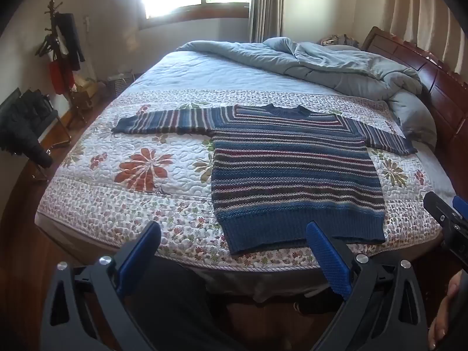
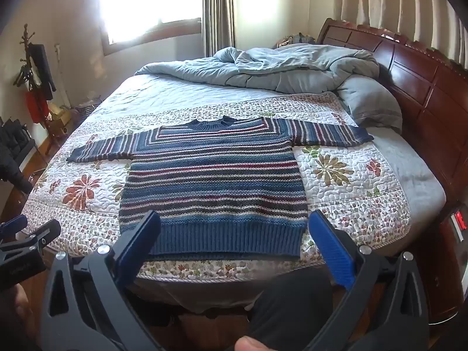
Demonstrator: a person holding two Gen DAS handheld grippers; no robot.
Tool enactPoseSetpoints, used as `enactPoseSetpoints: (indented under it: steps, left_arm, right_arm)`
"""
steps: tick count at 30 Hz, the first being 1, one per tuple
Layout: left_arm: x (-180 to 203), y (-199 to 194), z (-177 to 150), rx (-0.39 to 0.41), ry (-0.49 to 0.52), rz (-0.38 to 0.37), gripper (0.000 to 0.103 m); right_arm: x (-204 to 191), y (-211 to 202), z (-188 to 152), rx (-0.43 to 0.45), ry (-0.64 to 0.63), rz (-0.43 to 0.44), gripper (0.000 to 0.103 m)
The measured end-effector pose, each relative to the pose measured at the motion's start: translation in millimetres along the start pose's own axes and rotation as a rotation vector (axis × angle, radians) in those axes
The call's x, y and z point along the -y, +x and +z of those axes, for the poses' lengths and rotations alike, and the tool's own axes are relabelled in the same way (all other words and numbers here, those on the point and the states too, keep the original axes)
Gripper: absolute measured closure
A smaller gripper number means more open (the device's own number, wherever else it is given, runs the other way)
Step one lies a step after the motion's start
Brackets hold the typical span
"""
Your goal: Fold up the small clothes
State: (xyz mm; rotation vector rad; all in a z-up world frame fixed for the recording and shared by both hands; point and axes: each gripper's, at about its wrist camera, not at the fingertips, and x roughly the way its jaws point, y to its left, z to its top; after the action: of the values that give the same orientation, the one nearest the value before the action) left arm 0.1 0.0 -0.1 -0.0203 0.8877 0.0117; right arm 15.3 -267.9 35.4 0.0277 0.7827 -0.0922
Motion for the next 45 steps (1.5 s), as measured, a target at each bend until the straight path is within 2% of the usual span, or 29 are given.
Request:
enactPoseSetpoints:
  steps: [45]
  left_arm:
    - [-4.9, -2.1, 7.3, 0.011, 0.001, 0.006, 0.004]
  right_arm:
    - [-6.5, -0.9, 6.9, 0.008, -0.017, 0.001, 0.002]
